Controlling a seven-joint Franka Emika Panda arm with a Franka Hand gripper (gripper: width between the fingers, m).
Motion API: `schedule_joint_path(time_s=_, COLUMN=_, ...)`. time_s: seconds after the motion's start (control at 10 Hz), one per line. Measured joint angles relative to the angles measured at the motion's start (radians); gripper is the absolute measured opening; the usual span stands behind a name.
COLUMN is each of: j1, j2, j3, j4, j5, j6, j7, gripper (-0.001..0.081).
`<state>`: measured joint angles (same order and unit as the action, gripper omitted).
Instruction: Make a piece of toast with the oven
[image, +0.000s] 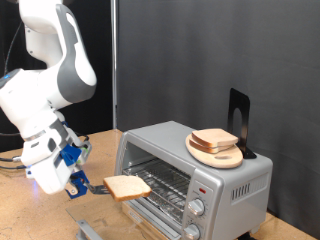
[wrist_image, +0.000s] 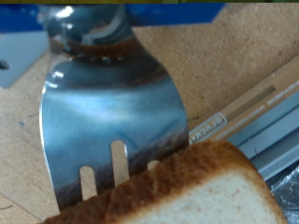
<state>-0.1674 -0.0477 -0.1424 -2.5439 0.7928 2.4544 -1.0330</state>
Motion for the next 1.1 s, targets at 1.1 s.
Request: schedule_joint_path(time_s=1.1, j1=0.067, j2=-0.004, j3=0.139, j4=-0.087, j5=0.097, j6=0.152, j7=0.016, gripper=0.0366)
